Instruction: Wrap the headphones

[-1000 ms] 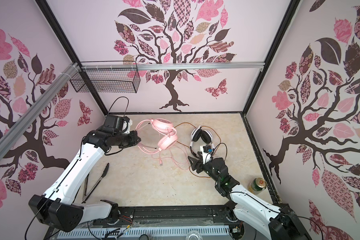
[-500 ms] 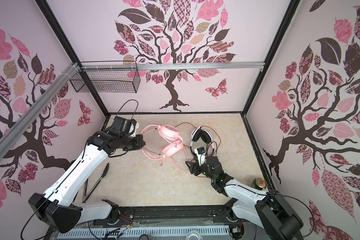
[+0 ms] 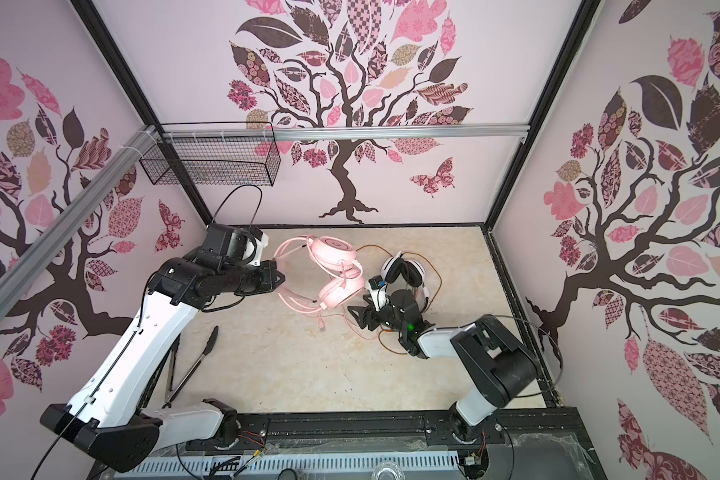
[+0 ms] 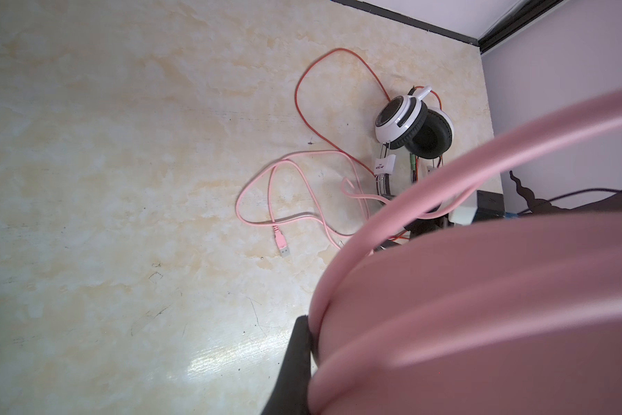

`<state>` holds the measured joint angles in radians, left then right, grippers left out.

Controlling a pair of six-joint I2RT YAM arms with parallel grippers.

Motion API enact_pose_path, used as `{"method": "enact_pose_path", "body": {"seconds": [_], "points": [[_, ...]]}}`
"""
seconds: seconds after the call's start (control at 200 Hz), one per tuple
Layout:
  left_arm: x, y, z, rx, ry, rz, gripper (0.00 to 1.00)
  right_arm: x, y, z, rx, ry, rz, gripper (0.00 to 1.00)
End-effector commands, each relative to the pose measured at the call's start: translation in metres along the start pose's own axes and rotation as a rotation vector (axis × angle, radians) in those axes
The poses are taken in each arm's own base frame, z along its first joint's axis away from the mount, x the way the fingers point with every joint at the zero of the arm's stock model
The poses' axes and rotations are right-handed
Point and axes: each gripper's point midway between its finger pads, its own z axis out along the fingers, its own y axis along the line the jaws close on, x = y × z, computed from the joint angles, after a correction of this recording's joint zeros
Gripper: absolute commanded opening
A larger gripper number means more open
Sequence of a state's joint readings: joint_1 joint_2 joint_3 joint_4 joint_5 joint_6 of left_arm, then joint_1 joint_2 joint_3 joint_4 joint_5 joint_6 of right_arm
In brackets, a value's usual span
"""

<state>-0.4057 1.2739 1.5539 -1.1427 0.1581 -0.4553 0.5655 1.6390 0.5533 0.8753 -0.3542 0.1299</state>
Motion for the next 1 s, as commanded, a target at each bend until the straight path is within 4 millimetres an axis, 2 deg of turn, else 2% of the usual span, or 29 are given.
{"method": "enact_pose_path", "body": {"seconds": [0.0,0.205,0.455,0.605,0.66,0.755,0.865,0.995], "points": [[-0.018,-0.022,-0.026,0.092,-0.081,0.004,0.0,-0.019,0.002,0.024,-0.045,-0.048,-0.1,0.74],[-0.021,-0.022,-0.034,0.082,-0.093,0.014,0.0,-0.02,0.0,0.057,-0.097,-0.019,-0.117,0.72],[-0.03,-0.023,-0.044,0.069,-0.127,0.023,0.0,-0.008,-0.011,0.076,-0.087,0.004,-0.062,0.62],[-0.037,-0.027,-0.055,0.088,-0.167,0.022,0.0,-0.004,-0.008,0.076,-0.108,-0.004,-0.05,0.33],[-0.039,-0.027,-0.058,0.086,-0.179,0.019,0.0,-0.004,-0.006,0.073,-0.114,-0.001,-0.047,0.25],[-0.045,-0.022,-0.058,0.074,-0.189,0.004,0.0,-0.004,-0.001,0.062,-0.115,-0.007,-0.041,0.21],[-0.051,-0.018,-0.052,0.09,-0.191,-0.036,0.0,-0.006,0.012,0.046,-0.121,0.002,-0.046,0.09],[-0.062,-0.014,-0.044,0.106,-0.218,-0.096,0.0,0.013,0.033,0.03,-0.083,0.097,-0.068,0.02]]}}
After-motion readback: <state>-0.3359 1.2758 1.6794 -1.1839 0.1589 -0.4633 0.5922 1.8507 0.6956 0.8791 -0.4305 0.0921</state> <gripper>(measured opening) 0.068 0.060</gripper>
